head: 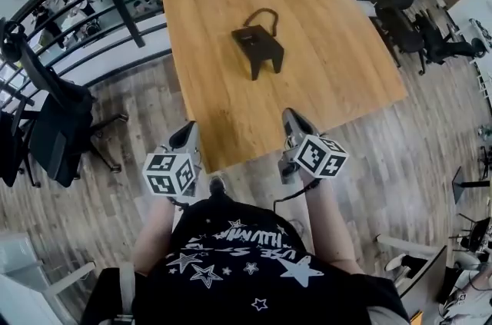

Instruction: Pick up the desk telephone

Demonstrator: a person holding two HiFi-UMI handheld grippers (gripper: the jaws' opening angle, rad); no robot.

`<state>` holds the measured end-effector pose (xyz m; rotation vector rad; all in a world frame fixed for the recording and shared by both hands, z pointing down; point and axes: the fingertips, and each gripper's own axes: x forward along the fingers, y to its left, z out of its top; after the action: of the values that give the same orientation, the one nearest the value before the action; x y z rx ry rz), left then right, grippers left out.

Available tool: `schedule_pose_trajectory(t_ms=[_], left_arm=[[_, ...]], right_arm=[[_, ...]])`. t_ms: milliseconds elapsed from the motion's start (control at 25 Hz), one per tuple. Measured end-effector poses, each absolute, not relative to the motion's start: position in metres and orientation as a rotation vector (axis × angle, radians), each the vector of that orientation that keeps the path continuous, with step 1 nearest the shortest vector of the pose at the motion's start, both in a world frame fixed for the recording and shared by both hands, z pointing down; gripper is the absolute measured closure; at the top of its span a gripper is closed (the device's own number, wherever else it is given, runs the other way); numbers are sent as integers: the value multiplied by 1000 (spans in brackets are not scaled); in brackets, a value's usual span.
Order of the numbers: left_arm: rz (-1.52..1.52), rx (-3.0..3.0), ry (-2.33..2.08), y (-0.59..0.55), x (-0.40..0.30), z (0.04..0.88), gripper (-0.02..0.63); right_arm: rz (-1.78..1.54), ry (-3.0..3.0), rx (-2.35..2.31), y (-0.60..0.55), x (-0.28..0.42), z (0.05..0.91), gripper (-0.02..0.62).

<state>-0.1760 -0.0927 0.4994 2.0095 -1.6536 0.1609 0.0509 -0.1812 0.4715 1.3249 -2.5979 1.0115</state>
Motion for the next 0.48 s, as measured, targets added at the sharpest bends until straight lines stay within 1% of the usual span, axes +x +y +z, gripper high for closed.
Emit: schedule_pose_trajectory(t_ms=[160,480], left_arm=[[166,2036,-1619,-116,-191,504,604],[211,2090,-1539,-149,-197,506,604]], right_arm=[[1073,-2575,1390,-196,47,476,592],[1265,-2493,1511,-208,53,481,592]])
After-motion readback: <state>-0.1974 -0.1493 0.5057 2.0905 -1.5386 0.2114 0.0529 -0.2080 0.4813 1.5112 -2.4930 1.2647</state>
